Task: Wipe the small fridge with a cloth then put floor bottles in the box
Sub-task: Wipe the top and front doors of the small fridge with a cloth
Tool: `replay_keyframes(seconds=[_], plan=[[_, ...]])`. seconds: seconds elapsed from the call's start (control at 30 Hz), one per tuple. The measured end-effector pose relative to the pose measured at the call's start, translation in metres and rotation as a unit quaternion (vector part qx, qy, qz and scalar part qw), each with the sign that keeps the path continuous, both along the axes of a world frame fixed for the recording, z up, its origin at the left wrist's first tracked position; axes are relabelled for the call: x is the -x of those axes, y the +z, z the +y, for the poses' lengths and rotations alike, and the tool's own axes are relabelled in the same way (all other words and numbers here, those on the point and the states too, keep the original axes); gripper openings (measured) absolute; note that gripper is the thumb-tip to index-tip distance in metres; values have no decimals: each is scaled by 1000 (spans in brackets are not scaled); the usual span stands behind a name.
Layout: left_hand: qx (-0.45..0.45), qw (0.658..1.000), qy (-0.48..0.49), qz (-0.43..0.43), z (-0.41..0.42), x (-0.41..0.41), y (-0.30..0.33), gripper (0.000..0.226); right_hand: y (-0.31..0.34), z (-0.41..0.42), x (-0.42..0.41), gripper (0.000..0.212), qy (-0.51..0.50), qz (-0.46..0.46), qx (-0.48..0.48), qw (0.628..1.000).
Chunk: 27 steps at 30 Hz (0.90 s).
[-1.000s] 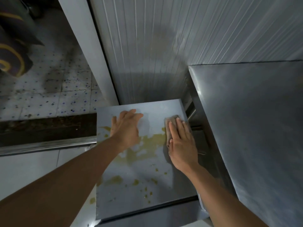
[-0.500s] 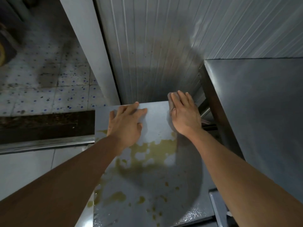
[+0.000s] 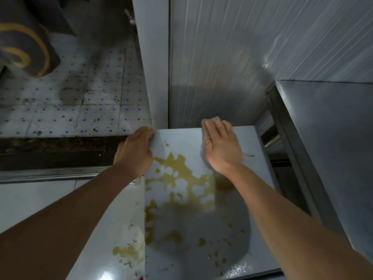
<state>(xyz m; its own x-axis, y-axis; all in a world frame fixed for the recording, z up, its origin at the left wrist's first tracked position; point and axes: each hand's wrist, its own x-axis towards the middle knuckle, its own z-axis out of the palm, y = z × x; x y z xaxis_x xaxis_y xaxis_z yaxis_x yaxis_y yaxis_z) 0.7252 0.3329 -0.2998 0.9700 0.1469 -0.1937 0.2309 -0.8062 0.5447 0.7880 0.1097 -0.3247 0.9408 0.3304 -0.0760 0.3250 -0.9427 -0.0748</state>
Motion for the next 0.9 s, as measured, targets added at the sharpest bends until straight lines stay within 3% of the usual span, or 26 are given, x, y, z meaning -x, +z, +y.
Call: replay_keyframes(seconds=[0.17,0.3,0.47,0.57,0.7,0.9], plan=[[126,991,32,44,10,2,-2,55,-3,79,21,58,59,21,-39,997],[172,984,44,35,17,7,0,58,3,61,17,57,115,34,-34,992],[212,976,34,28,23,22,-7,59,5,3,9,58,-11,24,20,999],[208,977,37,21,29,26,-10,61,3,31,16,58,22,12,21,999],[156,986,59,6,40,30,-13,60,-1,92,32,56,98,24,-54,993],[131,989,72,14,53,41,-15,62,1,130,4,45,170,38,-94,980]])
